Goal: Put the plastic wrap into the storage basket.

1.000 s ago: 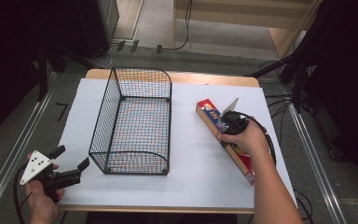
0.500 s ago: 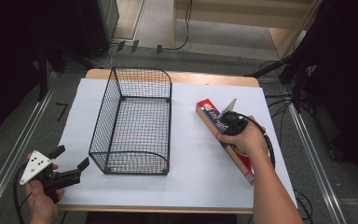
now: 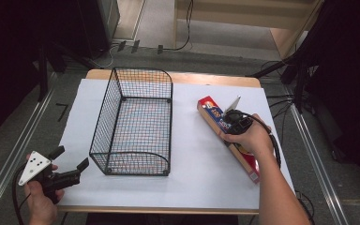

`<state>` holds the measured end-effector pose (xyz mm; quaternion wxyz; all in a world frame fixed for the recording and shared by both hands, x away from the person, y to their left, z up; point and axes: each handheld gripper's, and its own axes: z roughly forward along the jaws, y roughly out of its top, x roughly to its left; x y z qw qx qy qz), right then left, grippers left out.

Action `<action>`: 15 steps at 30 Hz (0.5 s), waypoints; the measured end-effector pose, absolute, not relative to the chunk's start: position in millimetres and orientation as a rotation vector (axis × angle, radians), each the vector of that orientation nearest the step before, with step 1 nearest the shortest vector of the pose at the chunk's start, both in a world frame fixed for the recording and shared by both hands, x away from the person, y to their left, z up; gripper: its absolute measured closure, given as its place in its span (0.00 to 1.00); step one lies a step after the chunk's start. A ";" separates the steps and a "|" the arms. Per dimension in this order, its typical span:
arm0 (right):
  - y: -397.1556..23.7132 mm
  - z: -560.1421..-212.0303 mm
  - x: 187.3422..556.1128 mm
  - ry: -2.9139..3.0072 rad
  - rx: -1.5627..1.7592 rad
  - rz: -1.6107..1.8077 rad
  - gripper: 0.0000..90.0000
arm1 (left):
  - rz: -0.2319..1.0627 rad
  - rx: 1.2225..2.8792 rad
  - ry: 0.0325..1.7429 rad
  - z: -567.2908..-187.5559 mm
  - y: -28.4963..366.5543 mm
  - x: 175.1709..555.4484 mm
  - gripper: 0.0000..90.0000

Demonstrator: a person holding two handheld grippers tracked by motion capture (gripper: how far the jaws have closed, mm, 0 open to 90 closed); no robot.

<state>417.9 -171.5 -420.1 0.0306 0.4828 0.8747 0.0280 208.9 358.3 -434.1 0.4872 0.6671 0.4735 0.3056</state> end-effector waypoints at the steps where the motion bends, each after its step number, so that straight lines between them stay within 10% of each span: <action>1: -172.0 -414.6 417.0 2.696 1.482 0.087 0.49 | 0.744 1.623 1.151 -434.1 358.2 209.0 0.04; 15: -161.1 -377.5 413.7 2.732 1.395 0.127 0.49 | 0.743 1.635 1.147 -433.9 355.5 208.9 0.04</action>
